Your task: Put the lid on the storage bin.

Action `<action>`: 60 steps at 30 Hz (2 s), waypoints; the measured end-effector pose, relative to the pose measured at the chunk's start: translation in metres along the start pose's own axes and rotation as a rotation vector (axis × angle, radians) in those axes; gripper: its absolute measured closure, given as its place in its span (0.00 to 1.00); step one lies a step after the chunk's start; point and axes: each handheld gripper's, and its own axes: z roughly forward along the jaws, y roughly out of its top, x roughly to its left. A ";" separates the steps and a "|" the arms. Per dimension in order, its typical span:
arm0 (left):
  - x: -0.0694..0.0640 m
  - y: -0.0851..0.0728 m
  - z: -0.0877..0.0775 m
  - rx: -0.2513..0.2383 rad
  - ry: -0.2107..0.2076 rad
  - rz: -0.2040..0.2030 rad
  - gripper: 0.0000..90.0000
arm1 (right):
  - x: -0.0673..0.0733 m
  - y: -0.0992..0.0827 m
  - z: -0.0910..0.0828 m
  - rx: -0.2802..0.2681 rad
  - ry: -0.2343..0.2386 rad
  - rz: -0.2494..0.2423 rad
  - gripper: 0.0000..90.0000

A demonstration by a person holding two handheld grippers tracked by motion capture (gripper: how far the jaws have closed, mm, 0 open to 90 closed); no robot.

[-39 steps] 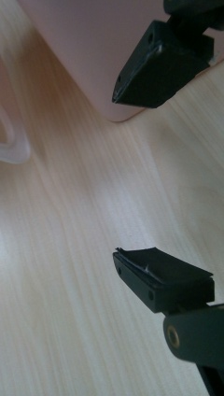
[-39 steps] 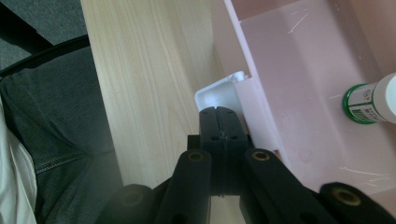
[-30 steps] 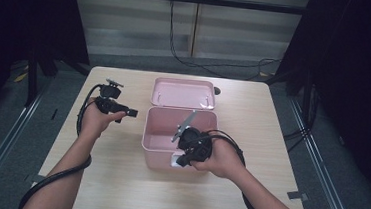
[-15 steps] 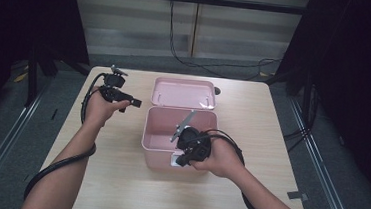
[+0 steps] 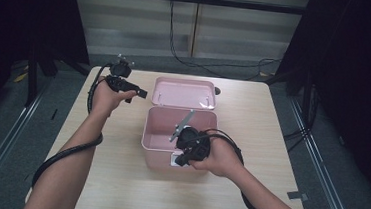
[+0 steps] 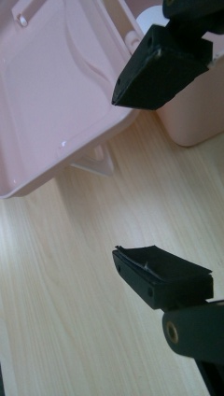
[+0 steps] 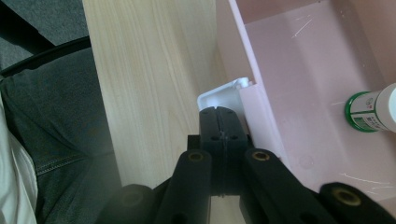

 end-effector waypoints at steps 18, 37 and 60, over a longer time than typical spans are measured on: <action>-0.018 0.023 0.020 0.019 0.007 0.013 0.26 | 0.001 0.004 0.001 0.008 0.005 -0.002 1.00; -0.018 0.032 0.056 0.061 0.015 -0.026 0.38 | -0.002 0.003 0.002 -0.008 0.016 -0.004 1.00; -0.016 0.053 0.081 0.096 0.084 -0.117 0.85 | -0.007 0.001 0.002 -0.029 0.048 0.008 1.00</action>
